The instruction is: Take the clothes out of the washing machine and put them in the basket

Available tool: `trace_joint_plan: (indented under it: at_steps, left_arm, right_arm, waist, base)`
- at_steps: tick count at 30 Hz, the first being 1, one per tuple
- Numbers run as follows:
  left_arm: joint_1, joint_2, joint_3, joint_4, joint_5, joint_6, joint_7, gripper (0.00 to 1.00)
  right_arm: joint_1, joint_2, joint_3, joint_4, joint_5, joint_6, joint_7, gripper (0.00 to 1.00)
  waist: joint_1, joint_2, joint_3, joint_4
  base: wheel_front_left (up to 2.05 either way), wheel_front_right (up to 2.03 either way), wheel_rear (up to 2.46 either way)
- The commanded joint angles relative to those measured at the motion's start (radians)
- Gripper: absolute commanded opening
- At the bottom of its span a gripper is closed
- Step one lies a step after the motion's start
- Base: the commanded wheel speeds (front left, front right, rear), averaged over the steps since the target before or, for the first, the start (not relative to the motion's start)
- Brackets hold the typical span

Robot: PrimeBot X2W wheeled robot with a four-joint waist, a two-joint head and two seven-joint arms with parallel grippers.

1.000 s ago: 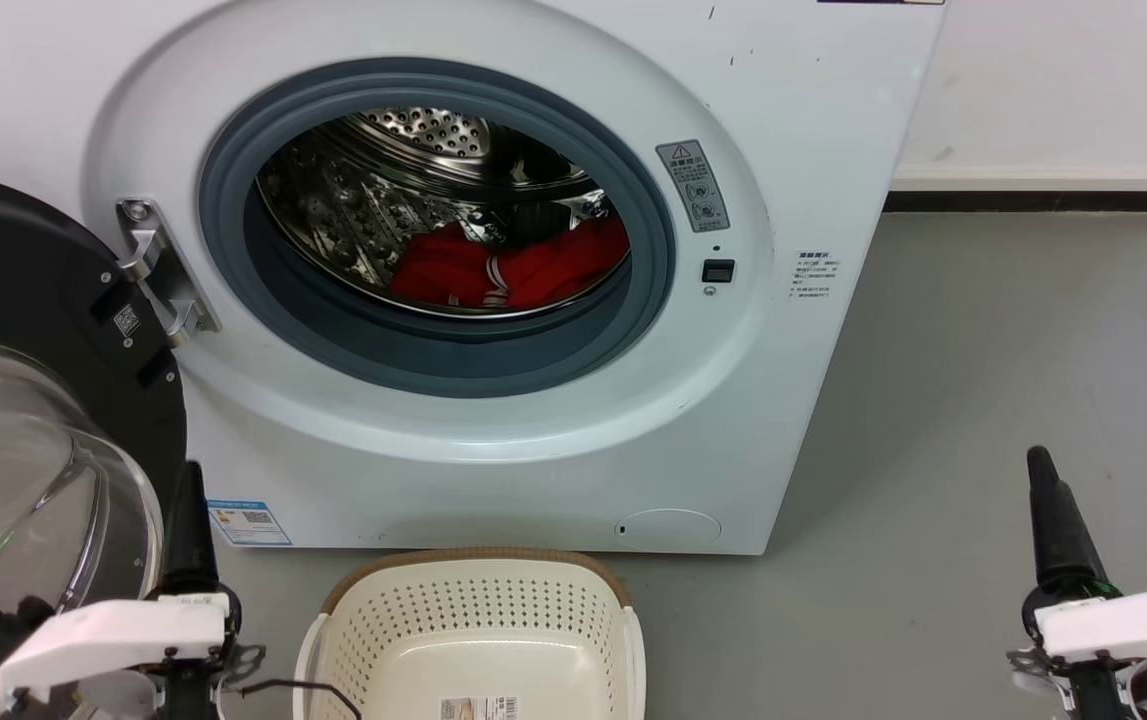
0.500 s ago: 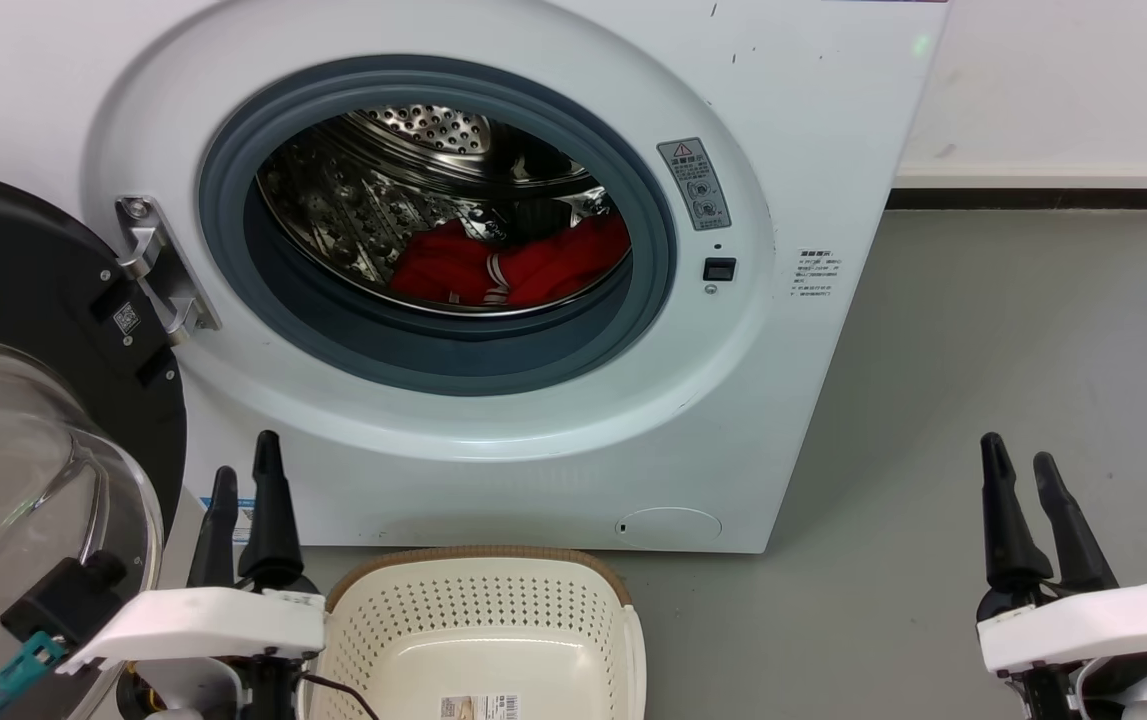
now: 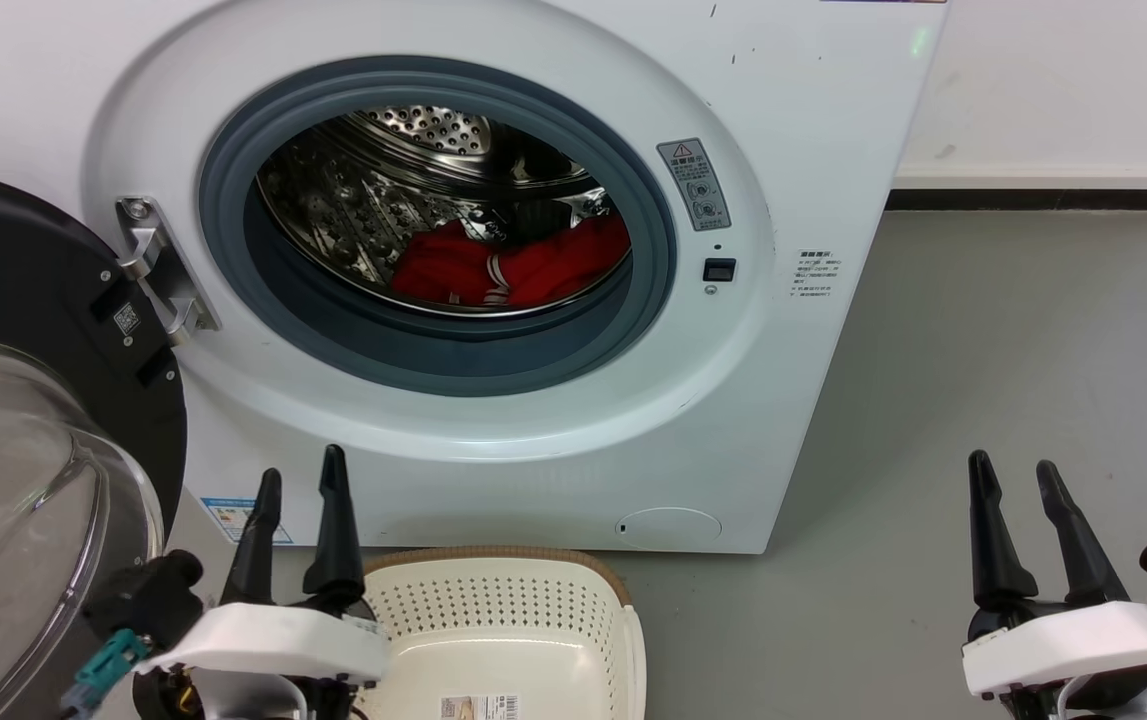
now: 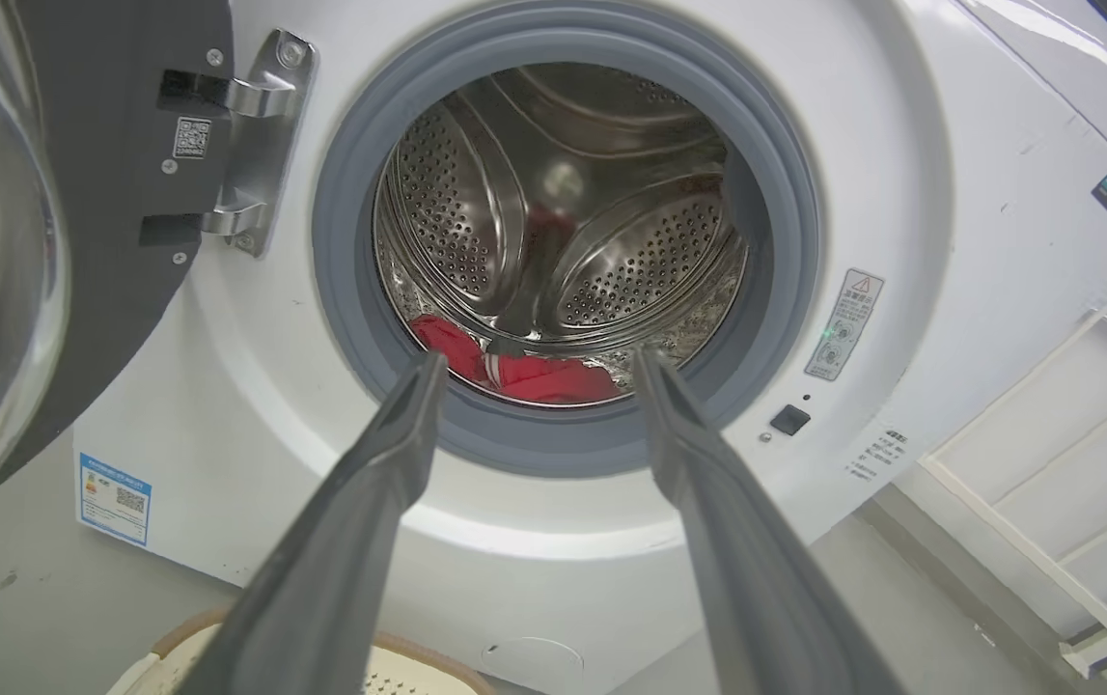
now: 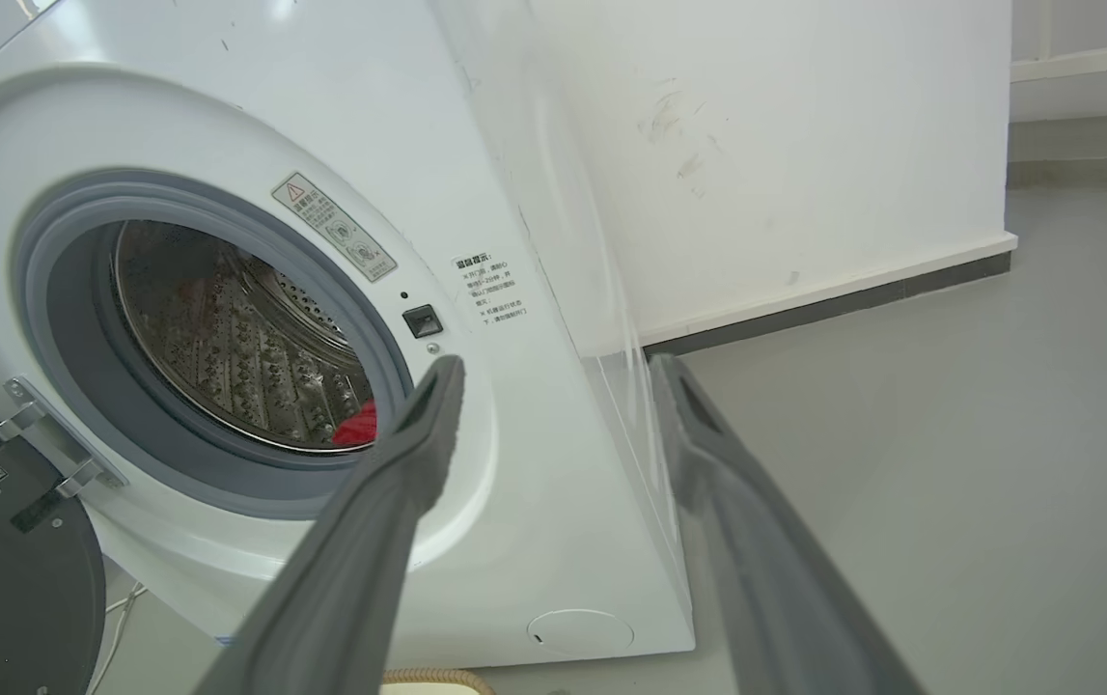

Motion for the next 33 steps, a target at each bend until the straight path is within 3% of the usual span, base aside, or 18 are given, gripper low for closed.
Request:
trace_joint_plan:
  at_steps: [1, 9, 33]
  left_arm:
    - [0.002, 0.002, -0.008, -0.005, 0.037, -0.01, -0.01, 1.0]
    - [0.011, 0.003, -0.036, 0.027, 0.158, -0.01, -0.031, 1.0]
    - [0.029, 0.03, -0.104, 0.049, 0.402, 0.08, -0.084, 1.0]
  right_arm:
    - [0.003, -0.006, -0.002, -0.007, -0.032, 0.0, -0.011, 1.0]
    - [0.01, -0.007, -0.004, 0.004, -0.136, 0.0, -0.031, 1.0]
    - [0.031, -0.008, 0.003, -0.013, -0.413, 0.0, -0.086, 1.0]
  waist:
    - [0.0, 0.0, 0.0, 0.0]
    - [0.0, 0.0, 0.001, 0.001]
    - [0.0, 0.0, 0.001, 0.02]
  base:
    - [0.0, 0.0, 0.0]
    - [0.0, 0.0, 0.0]
    - [0.0, 0.0, 0.0]
